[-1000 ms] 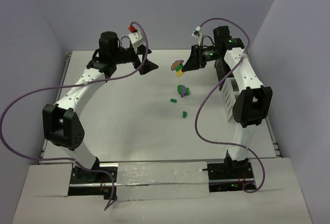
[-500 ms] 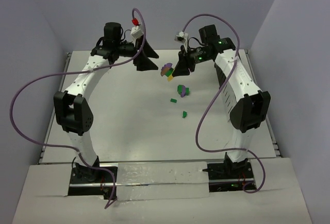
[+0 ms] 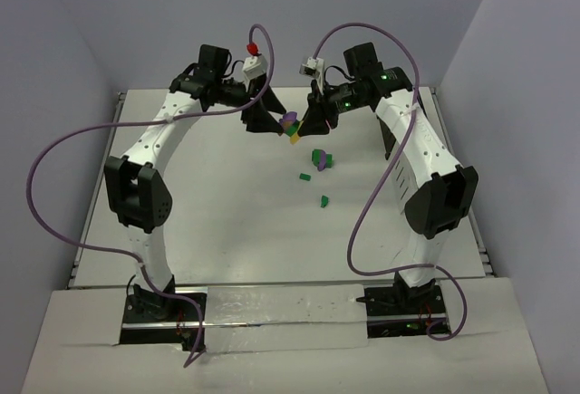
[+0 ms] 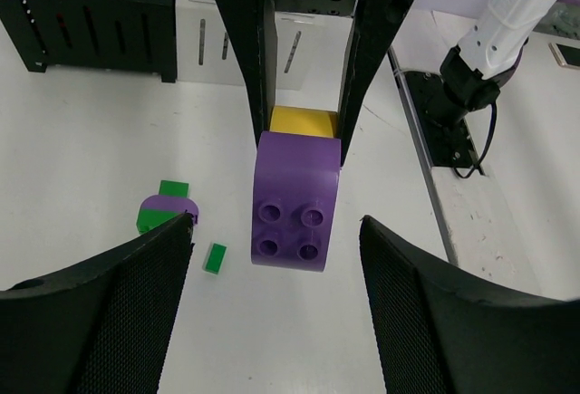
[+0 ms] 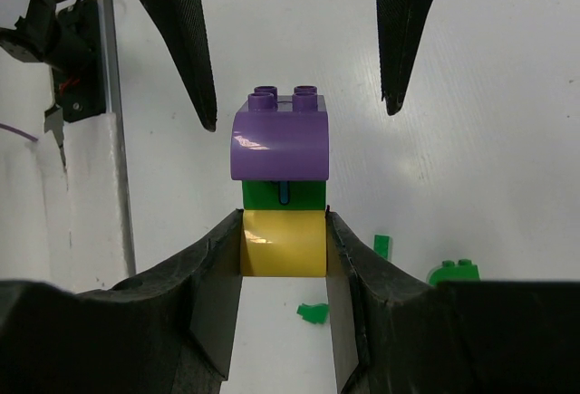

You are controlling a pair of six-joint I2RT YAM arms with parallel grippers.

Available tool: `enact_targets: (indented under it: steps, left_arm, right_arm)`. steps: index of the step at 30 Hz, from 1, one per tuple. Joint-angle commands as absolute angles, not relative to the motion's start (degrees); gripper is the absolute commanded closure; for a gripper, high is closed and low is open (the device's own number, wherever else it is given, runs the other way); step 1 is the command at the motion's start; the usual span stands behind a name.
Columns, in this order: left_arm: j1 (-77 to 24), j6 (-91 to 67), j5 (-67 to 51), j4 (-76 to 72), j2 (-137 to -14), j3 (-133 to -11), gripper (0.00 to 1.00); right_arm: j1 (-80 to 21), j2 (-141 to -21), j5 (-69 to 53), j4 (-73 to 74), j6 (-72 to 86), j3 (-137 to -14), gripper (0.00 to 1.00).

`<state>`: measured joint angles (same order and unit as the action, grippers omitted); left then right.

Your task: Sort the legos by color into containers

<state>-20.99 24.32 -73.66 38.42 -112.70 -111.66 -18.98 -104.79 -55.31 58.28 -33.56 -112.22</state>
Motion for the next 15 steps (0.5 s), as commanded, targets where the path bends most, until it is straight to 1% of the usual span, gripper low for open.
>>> enact_targets:
  steps: [1, 7, 12, 15]
  left_arm:
    - [-21.83, 30.81, -74.34, 44.68, -114.05, -116.44, 0.20]
    - [-22.56, 31.61, -73.50, 45.18, -114.64, -117.16, 0.25]
    - [-23.20, 31.04, -73.04, 44.39, -114.70, -116.90, 0.20]
    - [-23.43, 30.78, -72.63, 43.73, -114.61, -116.86, 0.29]
  right_arm:
    - [-19.67, -102.04, -54.51, 56.13, -33.98, -114.05, 1.00]
    - [-20.27, -102.48, -53.99, 55.63, -33.10, -114.96, 1.00]
    - [-20.57, -102.48, -53.96, 55.45, -32.78, -115.22, 1.00]
    - [-20.65, -102.43, -54.05, 55.02, -32.17, -115.28, 1.00]
